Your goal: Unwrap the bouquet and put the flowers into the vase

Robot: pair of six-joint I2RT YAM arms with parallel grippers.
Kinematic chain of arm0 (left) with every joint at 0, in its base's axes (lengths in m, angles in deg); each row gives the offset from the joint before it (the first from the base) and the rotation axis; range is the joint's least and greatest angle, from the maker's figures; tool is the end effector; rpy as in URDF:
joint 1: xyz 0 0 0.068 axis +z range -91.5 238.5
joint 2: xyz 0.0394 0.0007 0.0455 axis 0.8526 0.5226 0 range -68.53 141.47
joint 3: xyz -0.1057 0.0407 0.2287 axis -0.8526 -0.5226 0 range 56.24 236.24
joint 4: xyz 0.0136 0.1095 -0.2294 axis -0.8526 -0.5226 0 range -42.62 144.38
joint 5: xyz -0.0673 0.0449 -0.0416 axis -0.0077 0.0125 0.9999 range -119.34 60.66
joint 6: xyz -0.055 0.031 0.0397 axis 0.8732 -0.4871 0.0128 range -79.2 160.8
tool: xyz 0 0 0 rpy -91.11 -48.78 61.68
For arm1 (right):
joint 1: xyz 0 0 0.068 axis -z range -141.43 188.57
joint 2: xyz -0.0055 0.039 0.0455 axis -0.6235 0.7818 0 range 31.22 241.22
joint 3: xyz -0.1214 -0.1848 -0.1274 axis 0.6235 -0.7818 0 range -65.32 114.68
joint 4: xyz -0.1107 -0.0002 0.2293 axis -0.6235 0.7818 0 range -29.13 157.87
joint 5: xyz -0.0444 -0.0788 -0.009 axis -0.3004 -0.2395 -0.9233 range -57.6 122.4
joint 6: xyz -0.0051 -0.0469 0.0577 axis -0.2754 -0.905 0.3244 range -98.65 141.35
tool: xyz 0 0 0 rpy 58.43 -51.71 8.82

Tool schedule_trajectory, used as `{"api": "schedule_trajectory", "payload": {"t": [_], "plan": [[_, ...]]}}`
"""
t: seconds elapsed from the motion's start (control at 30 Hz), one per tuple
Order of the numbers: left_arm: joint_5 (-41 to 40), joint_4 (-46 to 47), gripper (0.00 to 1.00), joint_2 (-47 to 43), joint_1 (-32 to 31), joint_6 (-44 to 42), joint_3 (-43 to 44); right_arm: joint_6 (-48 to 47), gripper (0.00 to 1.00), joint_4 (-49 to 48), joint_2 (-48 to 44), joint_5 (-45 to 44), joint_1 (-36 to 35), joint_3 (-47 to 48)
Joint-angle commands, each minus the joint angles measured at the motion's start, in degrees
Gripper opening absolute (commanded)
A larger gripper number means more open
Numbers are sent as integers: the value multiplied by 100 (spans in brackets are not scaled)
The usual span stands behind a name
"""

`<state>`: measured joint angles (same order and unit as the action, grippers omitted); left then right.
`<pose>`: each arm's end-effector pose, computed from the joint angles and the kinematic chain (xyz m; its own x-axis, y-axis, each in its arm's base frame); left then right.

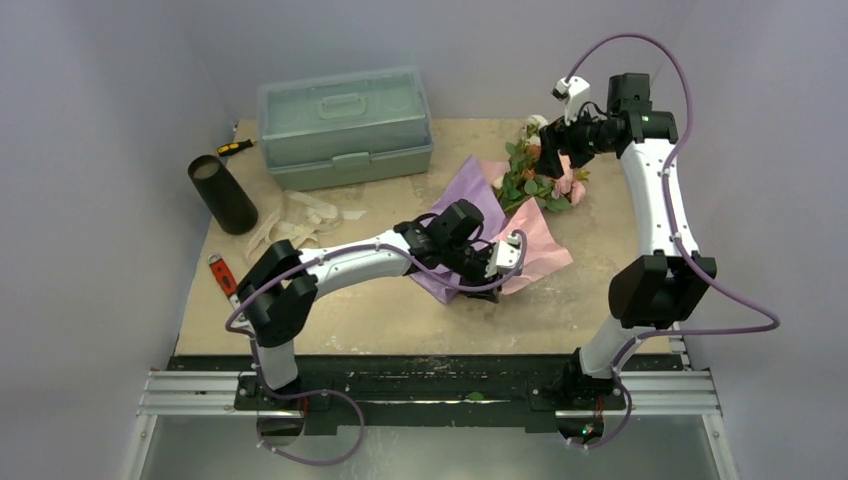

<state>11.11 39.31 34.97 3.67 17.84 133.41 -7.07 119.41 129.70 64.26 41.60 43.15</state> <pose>0.2020 -0.3571 0.2203 0.0012 0.5137 -0.8580 0.9795 -0.1735 -0.1025 0.3653 0.0139 0.3616 -0.5135 -0.3778 -0.7704 -0.6238 0.7809 0.0329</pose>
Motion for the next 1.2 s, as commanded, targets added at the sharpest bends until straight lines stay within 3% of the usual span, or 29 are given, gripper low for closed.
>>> {"api": "schedule_trajectory", "payload": {"t": [0.0, 0.1, 0.17, 0.4, 0.63, 0.73, 0.87, 1.03, 1.17], "plan": [[-88, -73, 41, 245, -72, -436, 467, -613, 84, 323, -143, -235, 22, -321], [-55, -185, 59, 274, -59, -258, 735, -992, 84, 457, -95, -358, 21, -598], [71, -162, 66, 131, -19, -122, 738, -1088, 84, 539, -39, -485, 11, -823], [531, 1203, 72, -1052, 411, 1229, 80, -1014, 83, 721, 363, -435, 1, -988], [165, 1758, 68, -1183, 1627, 1819, -646, -849, 81, 1149, 698, 110, 5, -631], [-57, 1538, 63, -1026, 1755, 1197, -818, -922, 76, 1214, 642, 118, 5, -723], [-434, 1728, 54, -656, 1665, 994, -938, -1067, 75, 1187, 361, -233, 34, -1050], [-698, 1737, 52, -121, 1112, 468, -782, -959, 76, 1168, -130, -461, 171, -1333], [-859, 1687, 52, 343, 472, 173, -526, -776, 80, 1064, -278, -662, 449, -936]]}}
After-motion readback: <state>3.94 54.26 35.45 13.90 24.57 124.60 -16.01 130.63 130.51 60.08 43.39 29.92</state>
